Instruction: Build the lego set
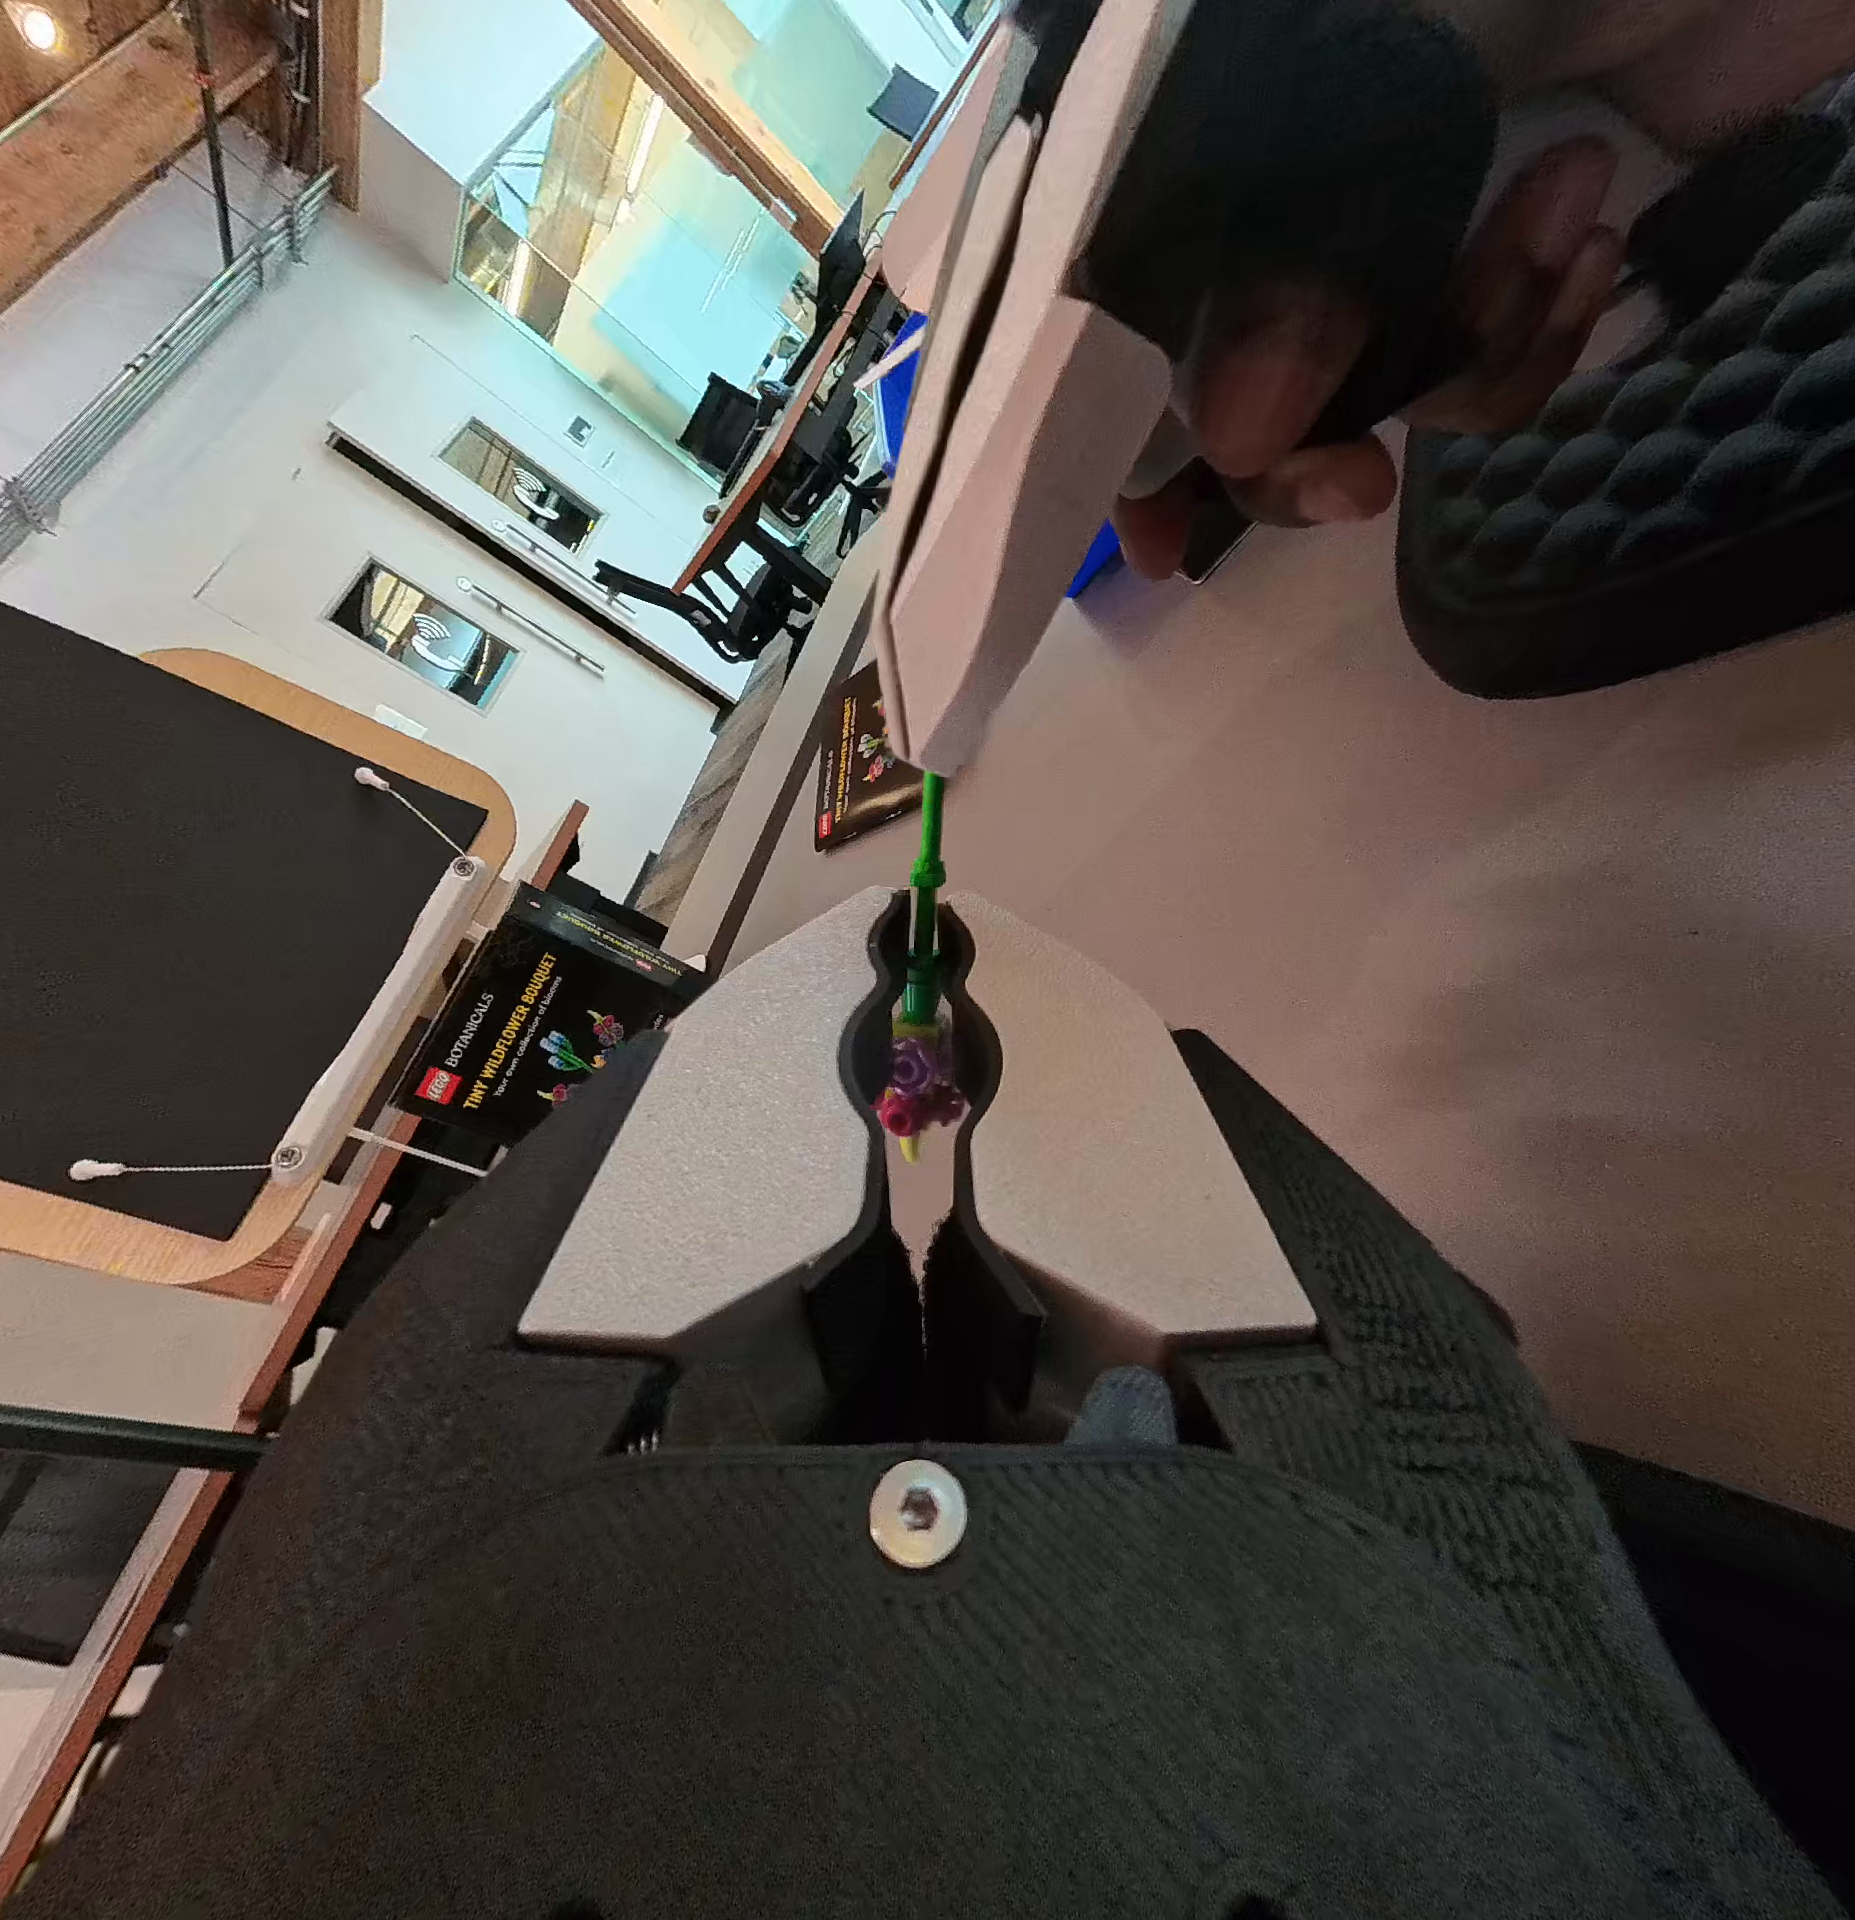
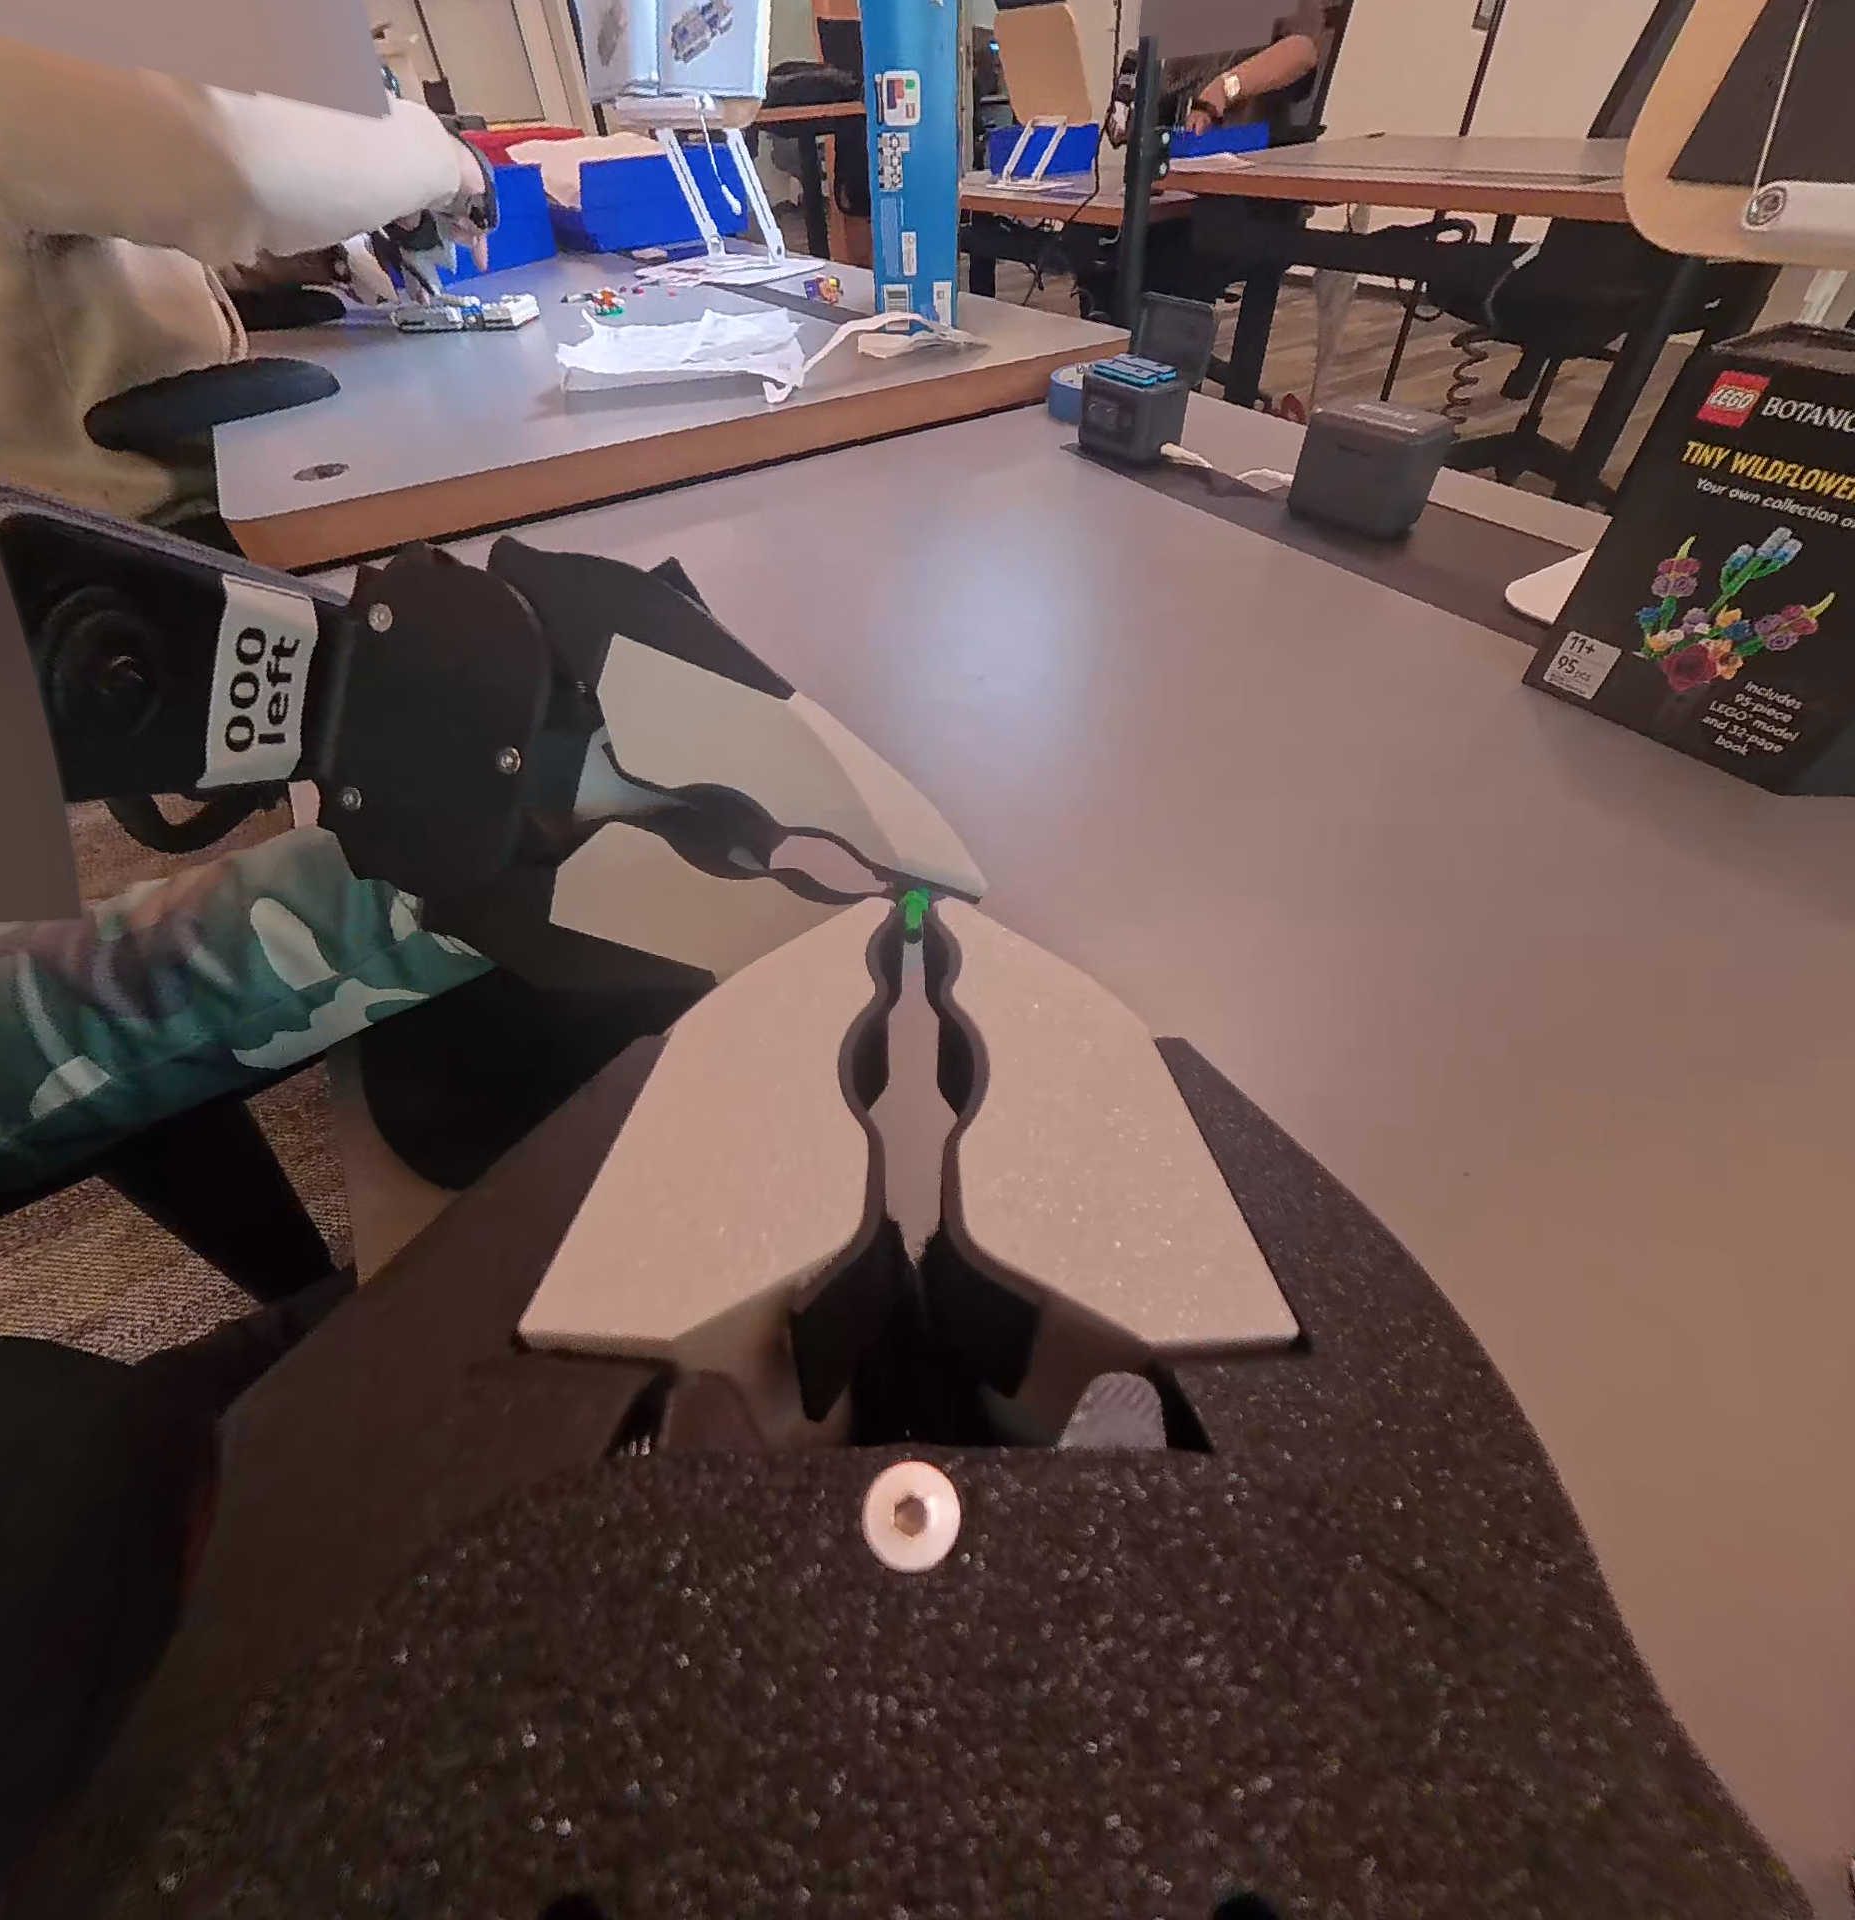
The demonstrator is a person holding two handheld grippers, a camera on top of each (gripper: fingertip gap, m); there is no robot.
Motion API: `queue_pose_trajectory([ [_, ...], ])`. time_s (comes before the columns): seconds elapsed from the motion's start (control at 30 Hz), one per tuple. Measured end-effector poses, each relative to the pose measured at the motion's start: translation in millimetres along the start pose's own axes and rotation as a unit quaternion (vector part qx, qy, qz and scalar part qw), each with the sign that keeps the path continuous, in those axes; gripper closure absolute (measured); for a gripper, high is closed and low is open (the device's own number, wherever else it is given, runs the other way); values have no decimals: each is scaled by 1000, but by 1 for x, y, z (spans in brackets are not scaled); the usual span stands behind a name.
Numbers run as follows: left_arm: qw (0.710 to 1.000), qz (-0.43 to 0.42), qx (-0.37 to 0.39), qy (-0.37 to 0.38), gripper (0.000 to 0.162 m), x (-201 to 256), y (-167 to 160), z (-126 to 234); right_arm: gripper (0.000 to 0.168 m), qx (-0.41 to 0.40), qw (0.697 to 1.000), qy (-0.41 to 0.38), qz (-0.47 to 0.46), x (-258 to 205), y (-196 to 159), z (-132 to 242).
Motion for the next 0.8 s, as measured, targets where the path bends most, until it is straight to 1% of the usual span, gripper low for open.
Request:
queue_pose_trajectory([
  [0.07,1000,-1,-3,-4,157,1,0,0,151,-11,1000,-7,1,1,-1,-2],
  [0.1,1000,-3,-4,-4,157,1,0,-1,152,-14,1000,-7,4,0,-2,-3],
  [0.17,1000,-8,-6,-3,157,2,0,-1,163,-12,1000,-7,9,-1,-1,-4],
  [0.2,1000,-10,-6,-3,157,2,0,-1,165,-17,1000,-7,11,-1,-2,-5],
  [0.27,1000,-10,-12,-7,157,3,-1,-1,165,-34,999,-5,17,-1,-3,-6],
  [0.4,1000,13,-4,-19,158,2,0,-2,165,-42,998,-15,48,-3,-1,-4],
  [0.63,998,35,29,-42,158,4,8,-1,165,-82,982,-42,167,-13,7,6],
  [0.73,995,53,45,-66,157,9,14,-2,165,-99,962,-40,249,-18,8,15],
  [0.8,994,49,53,-76,157,13,19,-3,165,-111,944,-35,310,-21,8,22],
])
Point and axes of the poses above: each gripper's, where its closed fingertips meet, z back along the fingers, y out of its top, x = y × z across the jaws, the point moved 6 cm from there along z, back along the fingers, and after that the axes turned 8 degrees about z, right-handed, at the moved point
